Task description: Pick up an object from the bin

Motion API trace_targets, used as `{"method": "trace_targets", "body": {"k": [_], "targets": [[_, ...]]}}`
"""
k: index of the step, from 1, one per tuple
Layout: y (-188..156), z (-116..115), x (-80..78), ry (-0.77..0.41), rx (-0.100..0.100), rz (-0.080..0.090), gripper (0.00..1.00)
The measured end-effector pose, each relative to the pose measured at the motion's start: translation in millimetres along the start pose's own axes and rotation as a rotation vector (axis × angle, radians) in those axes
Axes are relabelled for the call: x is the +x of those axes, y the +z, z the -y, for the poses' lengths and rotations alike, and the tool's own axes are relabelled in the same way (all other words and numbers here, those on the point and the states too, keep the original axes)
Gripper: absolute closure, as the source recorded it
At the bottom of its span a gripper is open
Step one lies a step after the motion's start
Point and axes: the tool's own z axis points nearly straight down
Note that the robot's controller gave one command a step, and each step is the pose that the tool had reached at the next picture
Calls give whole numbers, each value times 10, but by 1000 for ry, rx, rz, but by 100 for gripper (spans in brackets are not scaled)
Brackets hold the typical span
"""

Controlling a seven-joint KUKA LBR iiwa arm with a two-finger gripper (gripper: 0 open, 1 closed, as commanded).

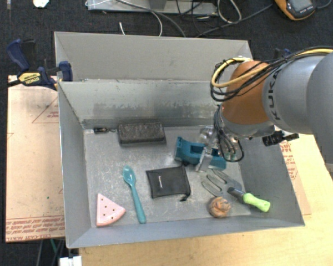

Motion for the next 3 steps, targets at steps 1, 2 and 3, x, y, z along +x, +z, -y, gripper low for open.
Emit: {"method": "trace_targets", "body": {"k": [1,2,3], "targets": [[0,0,0,0,0,0,100],[0,0,0,0,0,0,100],[0,0,0,0,0,0,100]]}}
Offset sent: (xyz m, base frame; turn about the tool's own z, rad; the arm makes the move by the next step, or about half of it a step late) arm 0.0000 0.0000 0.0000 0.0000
